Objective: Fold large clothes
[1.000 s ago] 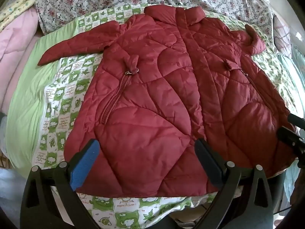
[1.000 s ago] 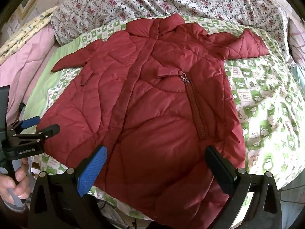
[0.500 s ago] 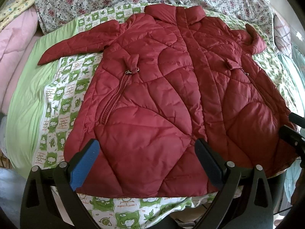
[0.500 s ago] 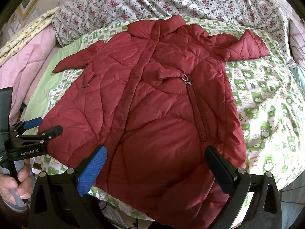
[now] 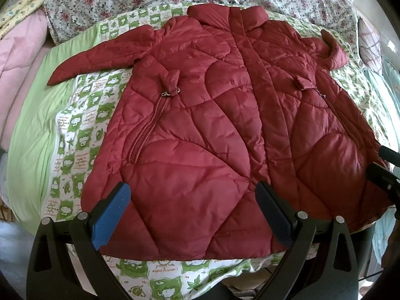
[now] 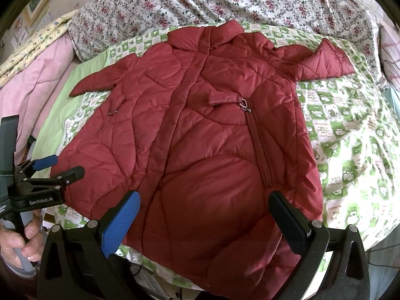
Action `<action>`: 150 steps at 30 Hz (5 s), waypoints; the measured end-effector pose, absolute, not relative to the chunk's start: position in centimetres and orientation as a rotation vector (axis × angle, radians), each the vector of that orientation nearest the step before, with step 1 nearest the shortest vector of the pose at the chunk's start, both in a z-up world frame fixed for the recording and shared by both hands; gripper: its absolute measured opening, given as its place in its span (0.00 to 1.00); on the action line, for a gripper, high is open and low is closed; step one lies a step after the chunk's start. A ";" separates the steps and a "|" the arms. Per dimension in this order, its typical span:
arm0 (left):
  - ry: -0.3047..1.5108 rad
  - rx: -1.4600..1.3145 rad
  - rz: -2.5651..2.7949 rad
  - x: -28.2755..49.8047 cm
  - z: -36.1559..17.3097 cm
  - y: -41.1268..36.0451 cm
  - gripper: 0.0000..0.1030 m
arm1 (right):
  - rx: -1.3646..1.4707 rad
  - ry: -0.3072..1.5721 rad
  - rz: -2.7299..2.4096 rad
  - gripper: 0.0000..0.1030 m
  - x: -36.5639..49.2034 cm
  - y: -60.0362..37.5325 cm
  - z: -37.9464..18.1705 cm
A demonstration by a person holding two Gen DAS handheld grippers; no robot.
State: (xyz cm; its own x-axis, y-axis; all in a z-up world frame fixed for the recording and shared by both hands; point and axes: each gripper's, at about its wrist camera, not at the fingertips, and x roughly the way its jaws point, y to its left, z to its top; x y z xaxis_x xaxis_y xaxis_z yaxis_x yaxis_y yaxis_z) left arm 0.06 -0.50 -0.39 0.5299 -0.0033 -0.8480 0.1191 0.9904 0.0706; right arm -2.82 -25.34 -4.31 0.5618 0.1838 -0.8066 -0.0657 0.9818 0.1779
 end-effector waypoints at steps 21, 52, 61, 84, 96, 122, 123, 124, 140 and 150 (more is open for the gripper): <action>1.102 0.141 -0.070 1.4 -1.3 -0.7 0.98 | 0.112 0.855 0.120 1.00 -2.1 -26.3 -4.1; 1.146 0.121 -0.052 8.7 -2.3 -0.5 0.98 | 0.215 0.876 -0.067 1.00 8.3 -38.1 -2.0; 1.138 0.089 -0.053 11.8 -2.4 -0.5 0.98 | 0.269 0.839 -0.190 1.00 15.8 -45.0 -2.4; 1.218 0.086 -0.044 16.9 -6.2 -1.8 0.98 | 0.260 0.948 -0.515 0.73 37.0 -59.5 -7.0; 1.210 0.068 -0.059 17.3 -6.2 -1.7 0.98 | 0.370 0.803 -0.213 0.12 32.6 -55.3 -3.2; 1.186 -0.306 -0.206 18.9 -2.6 4.9 0.97 | 0.065 0.896 0.544 0.19 25.0 -21.8 -6.2; 1.183 -0.315 -0.209 19.4 -2.5 5.3 0.97 | 0.054 0.904 0.544 0.21 24.8 -21.5 -6.4; 1.177 -0.325 -0.215 20.2 -2.2 5.5 0.97 | 0.051 0.910 0.545 0.23 24.7 -21.4 -6.7; 1.241 -0.193 -0.377 32.0 -6.0 -2.6 0.52 | 0.088 0.941 0.562 0.61 23.0 -22.9 -7.8; 1.082 -0.105 -0.362 29.3 -2.1 -0.3 0.10 | 0.183 0.886 0.498 0.61 20.4 -27.1 -6.3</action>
State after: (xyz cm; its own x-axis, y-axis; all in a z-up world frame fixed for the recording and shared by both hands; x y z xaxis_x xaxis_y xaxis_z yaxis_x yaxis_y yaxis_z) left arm 29.26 -0.26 -2.07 0.4168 -0.3391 -0.8434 0.2369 0.9363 -0.2594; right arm 20.38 -27.09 -6.32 0.5273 0.4886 -0.6951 -0.3401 0.8711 0.3544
